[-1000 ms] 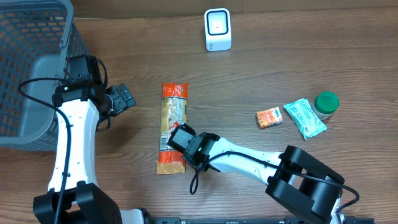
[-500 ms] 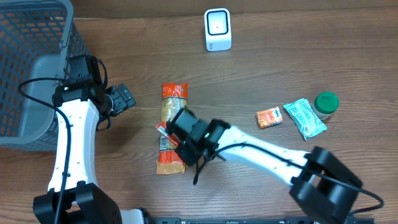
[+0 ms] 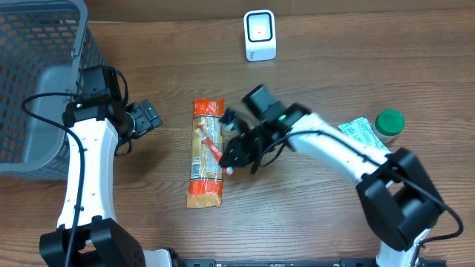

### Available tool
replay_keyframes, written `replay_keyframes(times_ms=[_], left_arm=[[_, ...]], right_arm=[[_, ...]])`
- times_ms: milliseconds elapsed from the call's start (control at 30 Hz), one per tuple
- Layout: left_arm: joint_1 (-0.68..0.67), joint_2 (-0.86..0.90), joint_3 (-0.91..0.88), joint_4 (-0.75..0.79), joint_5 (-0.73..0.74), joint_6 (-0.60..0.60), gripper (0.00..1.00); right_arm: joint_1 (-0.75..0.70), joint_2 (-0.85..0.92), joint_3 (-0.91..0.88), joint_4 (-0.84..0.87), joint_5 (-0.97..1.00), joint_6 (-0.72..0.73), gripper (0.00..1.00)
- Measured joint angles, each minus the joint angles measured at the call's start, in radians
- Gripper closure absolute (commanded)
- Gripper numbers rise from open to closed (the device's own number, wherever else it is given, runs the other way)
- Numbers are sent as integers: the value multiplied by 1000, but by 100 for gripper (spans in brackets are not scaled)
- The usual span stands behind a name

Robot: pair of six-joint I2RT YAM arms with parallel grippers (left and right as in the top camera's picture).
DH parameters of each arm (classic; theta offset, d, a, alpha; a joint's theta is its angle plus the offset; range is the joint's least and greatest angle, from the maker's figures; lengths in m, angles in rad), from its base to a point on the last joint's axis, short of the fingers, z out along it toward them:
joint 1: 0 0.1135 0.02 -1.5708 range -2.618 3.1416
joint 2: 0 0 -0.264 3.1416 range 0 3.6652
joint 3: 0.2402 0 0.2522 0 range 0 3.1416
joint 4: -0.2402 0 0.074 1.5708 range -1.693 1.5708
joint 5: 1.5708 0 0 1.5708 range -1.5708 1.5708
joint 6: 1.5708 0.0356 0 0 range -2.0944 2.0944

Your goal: Scan the item barcode

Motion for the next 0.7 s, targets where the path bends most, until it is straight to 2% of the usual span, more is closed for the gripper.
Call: replay_keyframes(times_ms=[133, 300, 533, 700], left_arm=[[0, 0, 0, 0, 0, 0, 0], [0, 0, 0, 0, 0, 0, 0], [0, 0, 0, 0, 0, 0, 0], [0, 0, 0, 0, 0, 0, 0]], right_arm=[[-72, 0, 0, -24, -31, 1, 96], [-81, 1, 46, -92, -42, 3, 97], [-93, 2, 340, -269, -58, 16, 97], [-120, 2, 563, -291, -87, 70, 97]])
